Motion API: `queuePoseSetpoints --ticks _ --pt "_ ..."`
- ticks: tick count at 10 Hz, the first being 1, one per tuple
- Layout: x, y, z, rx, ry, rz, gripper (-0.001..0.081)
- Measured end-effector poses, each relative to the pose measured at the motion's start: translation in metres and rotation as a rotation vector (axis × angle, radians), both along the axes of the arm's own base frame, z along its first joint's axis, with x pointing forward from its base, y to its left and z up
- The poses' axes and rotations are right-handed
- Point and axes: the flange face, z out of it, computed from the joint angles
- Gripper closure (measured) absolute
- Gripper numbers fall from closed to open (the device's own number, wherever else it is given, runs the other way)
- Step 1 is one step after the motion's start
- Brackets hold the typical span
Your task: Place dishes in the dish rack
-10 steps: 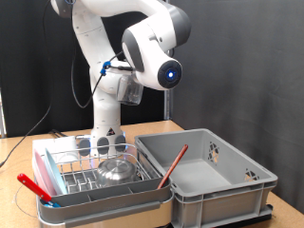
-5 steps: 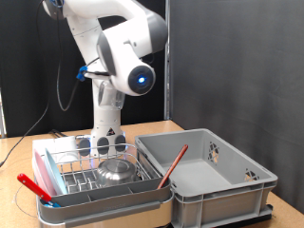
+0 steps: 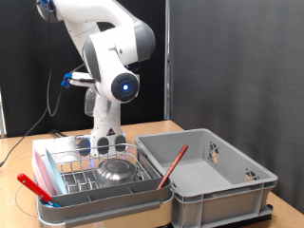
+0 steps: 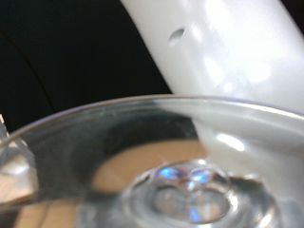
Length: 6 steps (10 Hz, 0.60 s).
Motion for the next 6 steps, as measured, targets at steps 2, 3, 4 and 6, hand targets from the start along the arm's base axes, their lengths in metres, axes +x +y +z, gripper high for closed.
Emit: queuePoseSetpoints --ticks 2,3,4,6 --pt "-0.006 -0.001 -0.02 -0.016 -0.009 0.015 0.0693" --pt "-0.01 -0.002 -0.03 -0.024 -0.006 0.022 0.0693" --pt "-0.014 -0.002 -0.042 -0.032 -0.004 0.027 0.0693" --pt "-0.018 -0.002 -0.061 -0.036 -0.004 0.024 0.0693"
